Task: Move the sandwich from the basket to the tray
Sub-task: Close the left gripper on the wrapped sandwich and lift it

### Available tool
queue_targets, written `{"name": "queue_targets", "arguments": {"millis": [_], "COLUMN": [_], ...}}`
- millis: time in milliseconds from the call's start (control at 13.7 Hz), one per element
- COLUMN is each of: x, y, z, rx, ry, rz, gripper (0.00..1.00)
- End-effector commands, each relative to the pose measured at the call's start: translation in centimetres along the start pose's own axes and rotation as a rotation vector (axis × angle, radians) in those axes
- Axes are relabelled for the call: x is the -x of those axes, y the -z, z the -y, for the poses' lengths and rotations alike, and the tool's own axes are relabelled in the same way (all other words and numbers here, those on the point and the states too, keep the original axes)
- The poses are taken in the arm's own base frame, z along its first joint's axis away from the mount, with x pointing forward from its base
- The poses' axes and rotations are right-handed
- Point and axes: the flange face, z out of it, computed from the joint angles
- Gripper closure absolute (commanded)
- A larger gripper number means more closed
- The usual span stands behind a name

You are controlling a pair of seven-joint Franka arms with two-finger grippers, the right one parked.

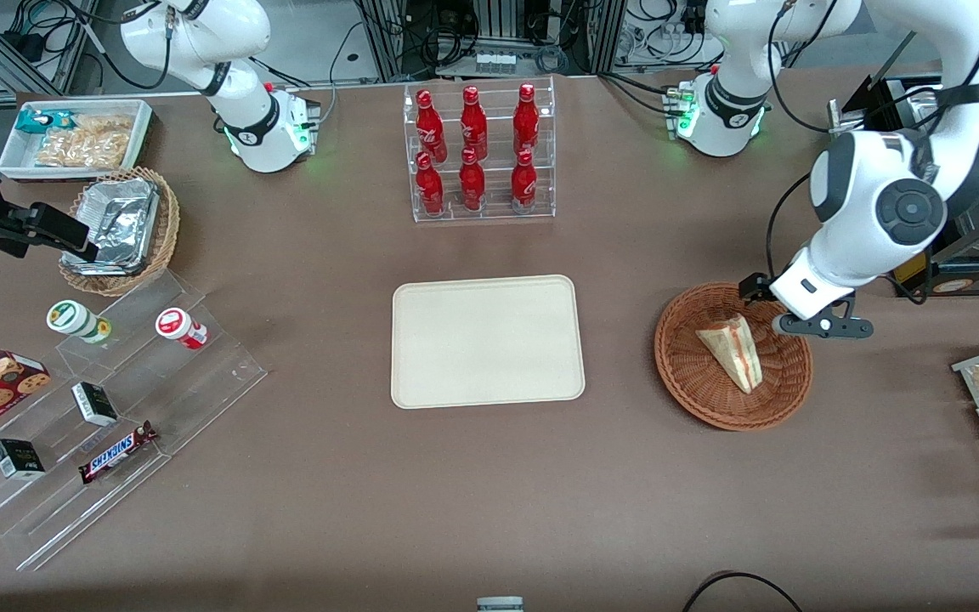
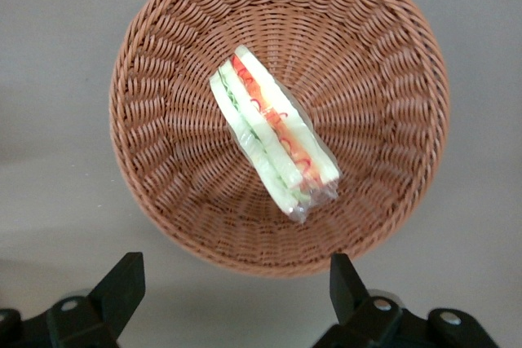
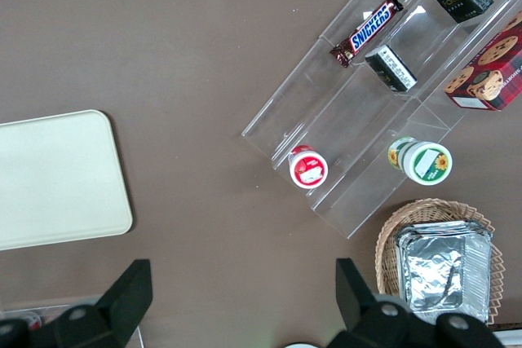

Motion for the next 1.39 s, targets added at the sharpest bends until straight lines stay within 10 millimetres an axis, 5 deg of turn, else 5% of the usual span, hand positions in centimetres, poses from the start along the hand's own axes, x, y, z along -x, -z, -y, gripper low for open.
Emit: {"name": "queue_targets", "arguments": {"millis": [0,365,802,875,948,1021,1094,1312], "x": [0.9,-0.6,-1.8,-1.8,-1.8,-1.8,-2.2,-3.4], "y": [-1.2,-4.7,-8.5,-9.0,-9.0,-9.0,-8.5,-6.3], "z": [-0.7,-2.8,-2.8,-2.9,-2.9,-2.9,-3.0,-3.3], "rx": [0.003,0.034,0.049,0.056,0.063,0.063,0.066,0.053], "ry": [0.172,0.573,0.597,0.624,0.655,0.666,0.657,0.644], "rz": [-0.031,-0.059,-0.058,-0.054,-0.051,-0.05,-0.056,-0.043], "gripper": [0.0,0.0,0.0,0.09,0.51,0.81,0.9,0.94]}}
